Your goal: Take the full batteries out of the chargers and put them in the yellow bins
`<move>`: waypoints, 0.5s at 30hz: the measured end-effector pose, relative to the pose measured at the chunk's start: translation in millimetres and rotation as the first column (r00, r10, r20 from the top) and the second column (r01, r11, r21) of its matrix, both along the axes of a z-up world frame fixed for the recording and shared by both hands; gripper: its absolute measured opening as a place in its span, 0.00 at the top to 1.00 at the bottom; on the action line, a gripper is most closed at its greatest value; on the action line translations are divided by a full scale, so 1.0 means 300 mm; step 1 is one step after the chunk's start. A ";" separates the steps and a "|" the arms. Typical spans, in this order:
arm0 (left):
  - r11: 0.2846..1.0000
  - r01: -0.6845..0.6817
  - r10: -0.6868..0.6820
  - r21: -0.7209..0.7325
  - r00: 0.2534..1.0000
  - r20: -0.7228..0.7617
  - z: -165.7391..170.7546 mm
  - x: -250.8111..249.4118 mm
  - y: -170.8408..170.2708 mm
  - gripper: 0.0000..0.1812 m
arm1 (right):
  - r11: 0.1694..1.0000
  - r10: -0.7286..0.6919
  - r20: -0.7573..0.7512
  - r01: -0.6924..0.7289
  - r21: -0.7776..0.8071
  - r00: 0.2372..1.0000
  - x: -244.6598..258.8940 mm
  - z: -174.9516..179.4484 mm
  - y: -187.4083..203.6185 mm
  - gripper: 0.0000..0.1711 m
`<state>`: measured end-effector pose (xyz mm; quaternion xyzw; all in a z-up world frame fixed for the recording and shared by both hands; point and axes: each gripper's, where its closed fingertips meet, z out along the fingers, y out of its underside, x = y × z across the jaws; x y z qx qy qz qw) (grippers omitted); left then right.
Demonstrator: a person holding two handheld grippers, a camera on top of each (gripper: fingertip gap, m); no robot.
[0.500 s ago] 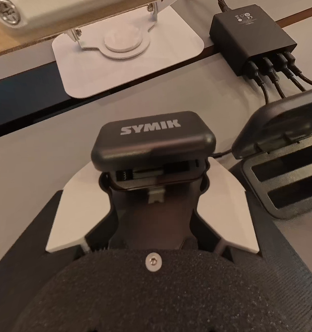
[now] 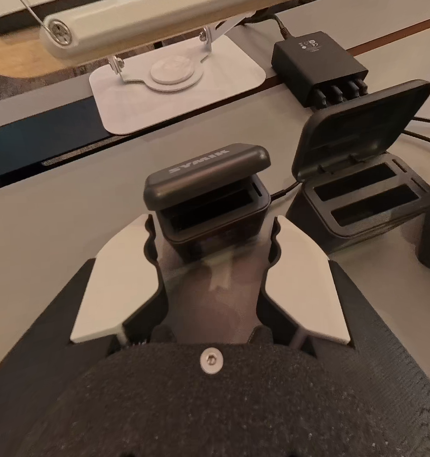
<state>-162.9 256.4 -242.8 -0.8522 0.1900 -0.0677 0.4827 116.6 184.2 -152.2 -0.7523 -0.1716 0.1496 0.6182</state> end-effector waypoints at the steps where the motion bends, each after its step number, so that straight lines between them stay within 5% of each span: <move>1: 1.000 0.003 -0.003 0.010 1.000 -0.007 0.012 -0.003 -0.008 0.52 | 1.000 0.000 0.001 0.000 0.001 1.000 -0.001 0.000 0.000 0.67; 15: 0.993 0.065 -0.040 0.096 0.969 -0.245 0.147 -0.092 0.101 0.60 | 1.000 0.005 0.016 -0.005 -0.016 1.000 -0.005 -0.019 0.005 0.67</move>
